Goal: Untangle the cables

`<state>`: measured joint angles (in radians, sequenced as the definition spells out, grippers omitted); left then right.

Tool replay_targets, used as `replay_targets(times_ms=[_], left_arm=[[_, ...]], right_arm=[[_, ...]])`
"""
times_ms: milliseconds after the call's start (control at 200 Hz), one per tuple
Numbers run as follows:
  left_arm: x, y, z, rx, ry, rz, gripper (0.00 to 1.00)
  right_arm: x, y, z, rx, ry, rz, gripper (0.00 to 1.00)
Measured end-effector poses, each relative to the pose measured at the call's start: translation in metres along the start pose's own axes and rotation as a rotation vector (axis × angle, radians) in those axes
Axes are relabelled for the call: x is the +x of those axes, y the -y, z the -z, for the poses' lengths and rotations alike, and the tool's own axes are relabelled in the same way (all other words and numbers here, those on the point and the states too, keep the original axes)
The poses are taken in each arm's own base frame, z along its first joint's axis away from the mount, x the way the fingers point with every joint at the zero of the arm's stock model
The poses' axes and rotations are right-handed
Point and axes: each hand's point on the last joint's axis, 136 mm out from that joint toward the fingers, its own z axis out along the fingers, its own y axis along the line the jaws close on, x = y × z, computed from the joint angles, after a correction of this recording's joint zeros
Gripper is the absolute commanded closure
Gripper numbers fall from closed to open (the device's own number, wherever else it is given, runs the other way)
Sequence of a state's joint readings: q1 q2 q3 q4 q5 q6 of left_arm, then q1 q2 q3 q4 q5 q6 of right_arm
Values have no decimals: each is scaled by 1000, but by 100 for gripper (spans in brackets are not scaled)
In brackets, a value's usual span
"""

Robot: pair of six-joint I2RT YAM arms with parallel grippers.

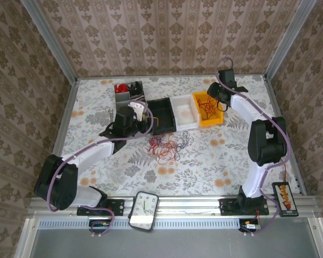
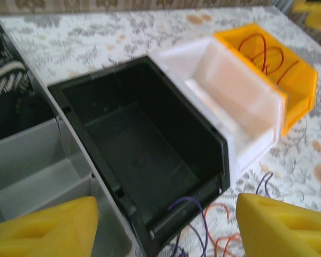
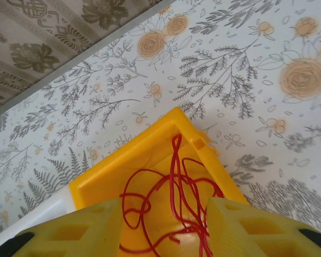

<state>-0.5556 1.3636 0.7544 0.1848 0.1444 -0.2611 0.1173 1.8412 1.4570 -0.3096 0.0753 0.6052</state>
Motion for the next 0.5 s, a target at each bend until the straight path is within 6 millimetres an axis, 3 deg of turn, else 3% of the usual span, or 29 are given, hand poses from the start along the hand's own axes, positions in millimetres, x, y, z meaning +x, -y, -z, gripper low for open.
replay_targets(times_ms=[125,275,360,500], left_arm=[[26,3,0,7,-82,-14,33],[52,13,4,23,-159,-36,36],[61,18,3,32,-194,-52,40],[76,17,-3,29,-241,-60,42]], right_arm=[[15,-13,30,-76,12,40,57],[69,-54,59,-201,-46,176,59],[104,-68,65,-254,-105,231,62],[141,-67,63,-294,-202,256,59]])
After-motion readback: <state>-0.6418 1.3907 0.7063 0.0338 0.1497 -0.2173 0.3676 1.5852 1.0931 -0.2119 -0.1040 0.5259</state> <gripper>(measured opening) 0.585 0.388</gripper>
